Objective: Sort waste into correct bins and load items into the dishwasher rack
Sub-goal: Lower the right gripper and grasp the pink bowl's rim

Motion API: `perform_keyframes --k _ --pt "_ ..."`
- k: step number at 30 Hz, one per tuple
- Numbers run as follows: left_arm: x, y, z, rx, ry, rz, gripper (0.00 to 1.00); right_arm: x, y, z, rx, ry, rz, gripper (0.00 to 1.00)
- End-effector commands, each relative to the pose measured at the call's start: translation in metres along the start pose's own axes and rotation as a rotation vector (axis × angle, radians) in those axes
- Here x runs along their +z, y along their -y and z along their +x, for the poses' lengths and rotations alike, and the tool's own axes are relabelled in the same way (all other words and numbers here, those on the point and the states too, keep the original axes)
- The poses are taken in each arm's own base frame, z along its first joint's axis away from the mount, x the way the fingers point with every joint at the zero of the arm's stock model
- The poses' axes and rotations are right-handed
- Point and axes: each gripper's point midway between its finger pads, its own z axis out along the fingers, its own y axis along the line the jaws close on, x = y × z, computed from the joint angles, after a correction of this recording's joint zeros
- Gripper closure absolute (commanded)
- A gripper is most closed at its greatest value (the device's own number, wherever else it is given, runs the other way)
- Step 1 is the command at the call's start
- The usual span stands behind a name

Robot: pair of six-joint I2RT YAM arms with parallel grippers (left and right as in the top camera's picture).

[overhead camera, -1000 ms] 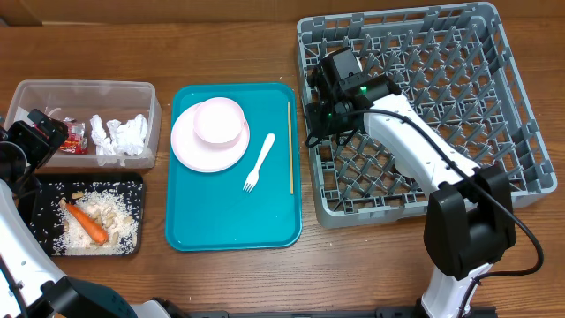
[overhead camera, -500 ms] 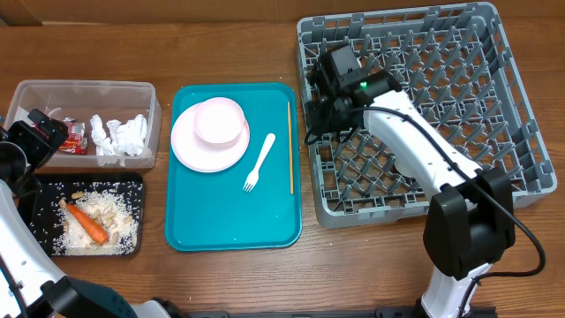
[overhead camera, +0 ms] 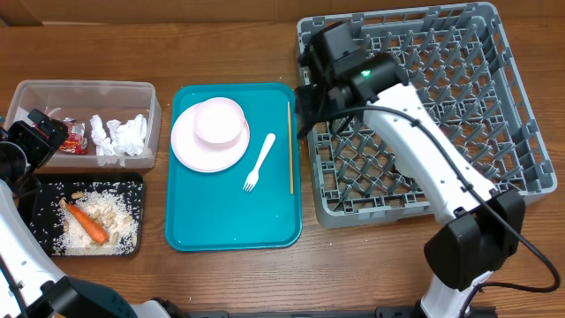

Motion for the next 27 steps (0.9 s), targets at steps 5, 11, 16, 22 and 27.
perform_keyframes --k 5,11,16,22,27 --pt "-0.005 0.002 -0.007 0.003 0.022 -0.002 0.0 -0.003 -0.064 -0.003 -0.065 0.044 -0.156 0.0" --pt "-0.005 0.002 -0.007 0.003 0.022 -0.002 0.0 0.023 -0.068 -0.027 -0.043 0.158 -0.051 0.59" --pt "-0.005 0.002 -0.007 0.003 0.022 -0.002 0.0 0.056 -0.069 -0.038 -0.039 0.197 -0.01 0.56" --pt "-0.005 0.002 -0.007 0.003 0.022 -0.002 0.0 0.108 -0.064 -0.043 -0.044 0.196 0.002 0.5" --pt "-0.005 0.002 -0.007 0.003 0.022 -0.002 0.0 0.126 -0.067 -0.051 -0.048 0.231 -0.014 0.5"
